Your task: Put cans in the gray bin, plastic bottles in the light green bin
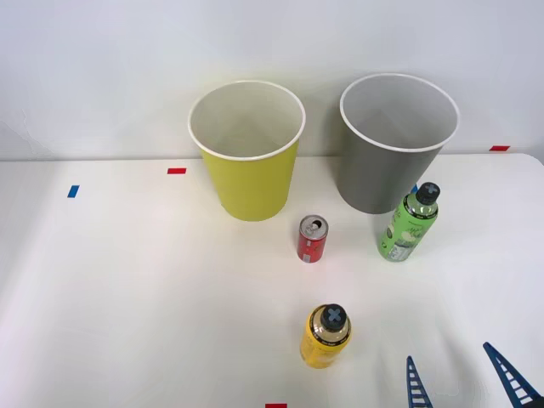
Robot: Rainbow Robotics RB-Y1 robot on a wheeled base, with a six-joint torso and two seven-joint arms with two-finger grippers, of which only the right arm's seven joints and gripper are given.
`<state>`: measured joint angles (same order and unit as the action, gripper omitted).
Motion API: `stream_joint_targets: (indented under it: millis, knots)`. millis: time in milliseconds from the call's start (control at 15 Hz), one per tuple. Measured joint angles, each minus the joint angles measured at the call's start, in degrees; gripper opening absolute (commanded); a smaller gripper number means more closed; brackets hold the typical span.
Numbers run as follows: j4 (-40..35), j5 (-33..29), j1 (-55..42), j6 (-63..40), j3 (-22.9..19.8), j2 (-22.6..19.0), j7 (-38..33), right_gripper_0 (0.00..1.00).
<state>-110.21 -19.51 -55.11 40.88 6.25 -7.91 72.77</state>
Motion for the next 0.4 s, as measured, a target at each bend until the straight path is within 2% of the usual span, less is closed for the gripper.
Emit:
stream_joint_targets:
  millis: [400]
  knots:
    - [0.00,0.00,0.00,0.00,0.00,0.00,0.00,1.00]
